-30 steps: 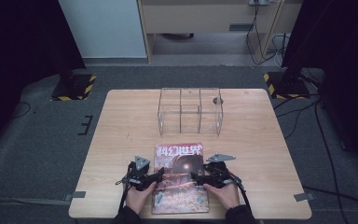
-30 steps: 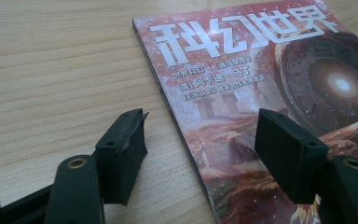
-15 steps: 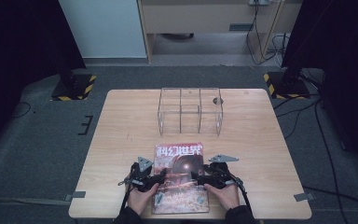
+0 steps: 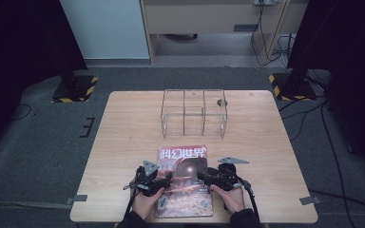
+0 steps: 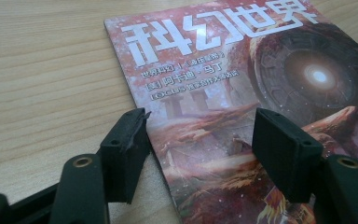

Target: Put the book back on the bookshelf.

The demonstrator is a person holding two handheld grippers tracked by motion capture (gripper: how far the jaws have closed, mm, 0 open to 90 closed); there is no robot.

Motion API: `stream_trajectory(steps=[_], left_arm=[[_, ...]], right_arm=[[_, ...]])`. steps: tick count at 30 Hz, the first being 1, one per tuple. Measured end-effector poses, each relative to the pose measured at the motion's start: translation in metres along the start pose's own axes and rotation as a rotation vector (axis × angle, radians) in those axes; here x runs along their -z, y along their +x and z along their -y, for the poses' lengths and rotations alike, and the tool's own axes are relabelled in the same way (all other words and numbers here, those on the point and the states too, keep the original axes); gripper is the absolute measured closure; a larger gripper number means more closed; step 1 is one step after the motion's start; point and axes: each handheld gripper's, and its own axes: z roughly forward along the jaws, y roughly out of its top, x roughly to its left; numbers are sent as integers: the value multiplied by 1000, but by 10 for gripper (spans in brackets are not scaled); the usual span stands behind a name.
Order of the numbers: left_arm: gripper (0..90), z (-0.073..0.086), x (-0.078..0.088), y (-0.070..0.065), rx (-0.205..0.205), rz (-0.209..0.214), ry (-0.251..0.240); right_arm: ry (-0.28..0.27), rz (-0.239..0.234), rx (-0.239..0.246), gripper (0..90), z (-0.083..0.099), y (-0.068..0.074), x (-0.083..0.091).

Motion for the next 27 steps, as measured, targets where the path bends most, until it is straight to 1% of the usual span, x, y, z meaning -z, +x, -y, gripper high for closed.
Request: stream_trajectory(steps=[3,6,8,10,11,12,13,14,15,20,21,22,25,26,27], left_arm=[[354,0,0,-1,5,-5,-1],[360,0,0,-1,7,-7,-2],[362,0,0,0,10,-7,-2],[365,0,0,0,14,-8,-3],[365,0,0,0,17,-8,-3],[366,0,0,0,17,-8,-3],[367,0,0,0,17,-10,-3],[368,0,0,0,17,-10,-3],[368,0,0,0,17,-13,-3],[370,0,0,0,21,-12,-4],[370,0,0,0,22,-12,-5],[370,0,0,0,22,-12,-5],[369,0,0,0,25,-15,-5],[369,0,0,0,25,-15,-5],[370,0,0,0,26,-11,-6]], right_arm=[[-12,-16,-31,391,1,-3,1],[-15,-21,-45,395,1,-3,1],[-24,-39,-68,399,2,-5,3],[-32,-49,-72,401,2,-6,4],[-38,-68,-95,402,3,-8,5],[-38,-68,-95,402,3,-8,5],[-48,-84,-116,402,4,-9,6],[-48,-84,-116,402,4,-9,6],[-55,-94,-128,400,5,-10,6],[-72,-112,-135,400,4,-10,9],[-83,-123,-149,402,4,-10,11],[-83,-123,-149,402,4,-10,11],[-106,-148,-153,408,3,-10,13],[-121,-159,-157,424,3,-10,14],[-146,-190,-167,448,2,-9,15]])
